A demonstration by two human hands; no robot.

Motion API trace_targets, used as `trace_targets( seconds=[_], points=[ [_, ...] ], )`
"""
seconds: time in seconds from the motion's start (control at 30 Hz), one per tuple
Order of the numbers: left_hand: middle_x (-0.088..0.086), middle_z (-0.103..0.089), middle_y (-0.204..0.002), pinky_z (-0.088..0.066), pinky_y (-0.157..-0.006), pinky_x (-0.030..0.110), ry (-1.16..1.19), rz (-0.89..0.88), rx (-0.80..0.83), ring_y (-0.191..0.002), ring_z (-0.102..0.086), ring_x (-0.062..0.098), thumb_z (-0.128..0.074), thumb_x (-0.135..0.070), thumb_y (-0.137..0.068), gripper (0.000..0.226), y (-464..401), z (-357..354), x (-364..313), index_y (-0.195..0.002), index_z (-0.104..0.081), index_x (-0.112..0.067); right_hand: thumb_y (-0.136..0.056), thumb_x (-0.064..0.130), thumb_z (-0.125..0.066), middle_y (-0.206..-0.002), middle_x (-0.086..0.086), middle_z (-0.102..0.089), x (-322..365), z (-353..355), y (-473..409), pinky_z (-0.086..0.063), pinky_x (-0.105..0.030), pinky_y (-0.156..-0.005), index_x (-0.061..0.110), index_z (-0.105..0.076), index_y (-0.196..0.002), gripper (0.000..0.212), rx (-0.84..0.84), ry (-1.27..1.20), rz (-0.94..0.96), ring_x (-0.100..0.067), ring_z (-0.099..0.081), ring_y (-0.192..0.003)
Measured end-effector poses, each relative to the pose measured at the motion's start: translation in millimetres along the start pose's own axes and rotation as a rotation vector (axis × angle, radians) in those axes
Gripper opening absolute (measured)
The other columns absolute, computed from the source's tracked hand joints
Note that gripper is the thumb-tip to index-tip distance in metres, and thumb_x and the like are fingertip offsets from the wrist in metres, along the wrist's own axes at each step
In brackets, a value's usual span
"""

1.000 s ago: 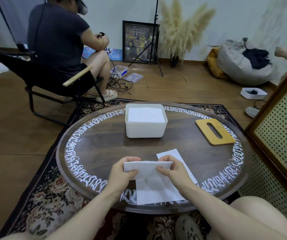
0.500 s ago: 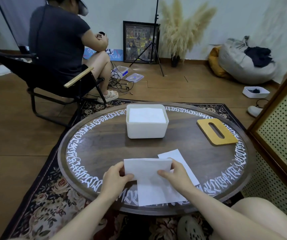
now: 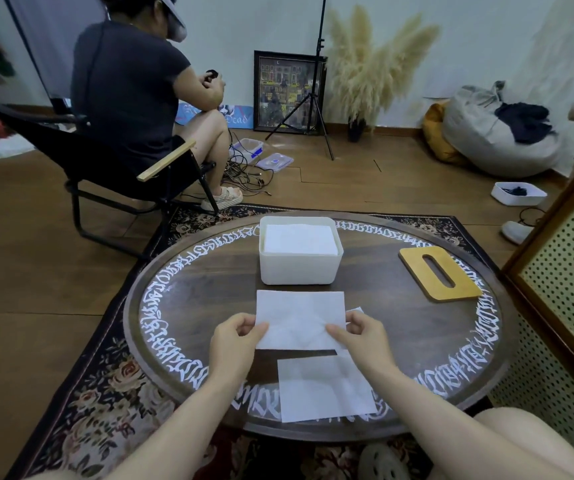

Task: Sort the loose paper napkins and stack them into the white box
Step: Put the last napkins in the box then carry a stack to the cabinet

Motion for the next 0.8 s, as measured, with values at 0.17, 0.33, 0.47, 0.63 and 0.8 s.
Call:
trace_targets(
  seconds=[0.17,0.33,0.47,0.63,0.8],
  points=[
    [0.002,-0.071,-0.084,-0.055,-0.084,0.044,0.050,-0.030,-0.086,-0.087,-0.067,0.022,-0.069,-0.018,-0.086,0.007,-18,3,-32,-0.081,-0.067,-0.022,-0.078,0.017,-0.076,-0.081,-0.015,-0.070,32,9,-24,-0.055,-0.047,-0.073,0.014,-0.068,-0.077,0.009,-0.060,0.001,0.069,-0.034,-0.067,-0.079],
    [-0.004,-0.067,-0.083,-0.049,-0.079,0.035,-0.015,-0.072,-0.168,-0.086,-0.063,0.019,-0.071,-0.025,-0.082,0.011,-49,4,-70,-0.075,-0.063,-0.026,-0.080,0.017,-0.073,-0.085,-0.014,-0.070,69,14,-60,-0.053,-0.040,-0.074,0.016,-0.066,-0.078,0.007,-0.133,0.064,0.134,-0.026,-0.064,-0.079],
    [-0.007,-0.068,-0.086,-0.045,-0.074,0.030,-0.145,-0.075,-0.198,-0.087,-0.062,0.017,-0.068,-0.030,-0.083,0.009,-76,-4,-100,-0.076,-0.063,-0.026,-0.083,0.019,-0.069,-0.082,-0.006,-0.068,93,18,-91,-0.048,-0.034,-0.071,0.024,-0.062,-0.076,0.012,-0.180,0.124,0.170,-0.019,-0.060,-0.078],
    [-0.005,-0.071,-0.097,-0.047,-0.080,0.030,-0.287,-0.100,-0.178,-0.094,-0.063,0.019,-0.063,-0.025,-0.086,0.011,-108,-16,-121,-0.093,-0.071,-0.023,-0.088,0.017,-0.062,-0.073,0.008,-0.059,102,22,-124,-0.042,-0.028,-0.069,0.022,-0.063,-0.085,0.006,-0.219,0.204,0.187,-0.017,-0.054,-0.077],
    [-0.006,-0.070,-0.104,-0.042,-0.081,0.027,-0.399,-0.076,-0.166,-0.102,-0.062,0.019,-0.063,-0.024,-0.086,0.011,-128,-25,-124,-0.095,-0.070,-0.025,-0.088,0.013,-0.058,-0.076,0.008,-0.058,99,21,-146,-0.045,-0.029,-0.071,0.025,-0.061,-0.085,0.013,-0.222,0.272,0.140,-0.018,-0.057,-0.082]
  ],
)
Point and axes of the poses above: each hand's wrist, its own y-axis away from the middle knuckle, its own z-axis out of the back of the hand, x = y × z, the point moved 5 cm from there along -y, towards the middle knuckle
